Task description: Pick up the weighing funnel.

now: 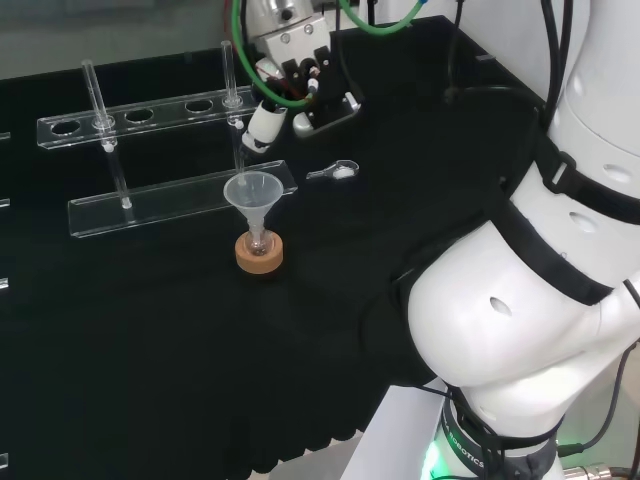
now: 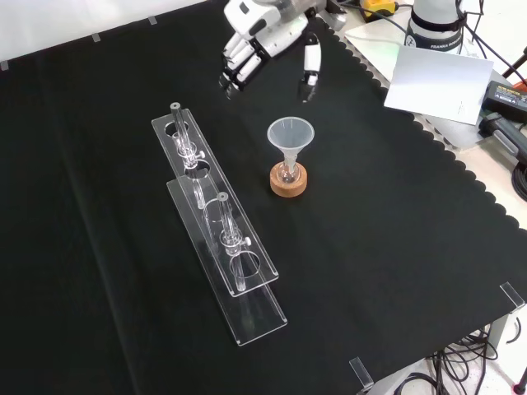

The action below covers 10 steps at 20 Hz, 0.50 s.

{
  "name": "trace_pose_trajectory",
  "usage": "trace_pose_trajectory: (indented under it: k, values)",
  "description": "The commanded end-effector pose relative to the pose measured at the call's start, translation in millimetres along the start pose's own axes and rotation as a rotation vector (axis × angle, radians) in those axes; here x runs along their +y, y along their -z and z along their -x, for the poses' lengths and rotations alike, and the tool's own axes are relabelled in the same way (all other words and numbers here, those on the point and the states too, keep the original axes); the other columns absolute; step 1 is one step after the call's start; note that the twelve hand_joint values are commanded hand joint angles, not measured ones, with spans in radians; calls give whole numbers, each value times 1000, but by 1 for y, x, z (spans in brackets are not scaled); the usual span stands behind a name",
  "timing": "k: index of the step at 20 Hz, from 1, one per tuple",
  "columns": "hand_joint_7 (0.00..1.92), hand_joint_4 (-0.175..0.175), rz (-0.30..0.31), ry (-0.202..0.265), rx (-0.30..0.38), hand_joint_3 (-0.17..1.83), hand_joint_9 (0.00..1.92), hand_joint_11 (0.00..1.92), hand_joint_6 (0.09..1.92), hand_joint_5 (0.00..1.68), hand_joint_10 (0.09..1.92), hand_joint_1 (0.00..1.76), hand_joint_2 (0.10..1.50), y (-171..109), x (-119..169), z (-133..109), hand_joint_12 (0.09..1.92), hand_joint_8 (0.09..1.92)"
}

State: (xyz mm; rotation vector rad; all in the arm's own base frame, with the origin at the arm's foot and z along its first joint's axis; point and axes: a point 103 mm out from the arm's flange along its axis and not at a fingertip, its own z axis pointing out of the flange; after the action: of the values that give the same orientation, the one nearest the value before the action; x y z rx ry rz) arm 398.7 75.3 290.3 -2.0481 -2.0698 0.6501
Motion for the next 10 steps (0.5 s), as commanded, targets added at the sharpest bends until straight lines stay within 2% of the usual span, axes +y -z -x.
trace_pose_trajectory:
  k: [1,10]
  values:
    - [47,-58,13,-23,65,263,309,319,87,260,729,641,689,7,10,33,1446,667]
    - [113,-59,74,-71,110,291,392,361,87,307,693,708,697,4,35,90,1410,683]
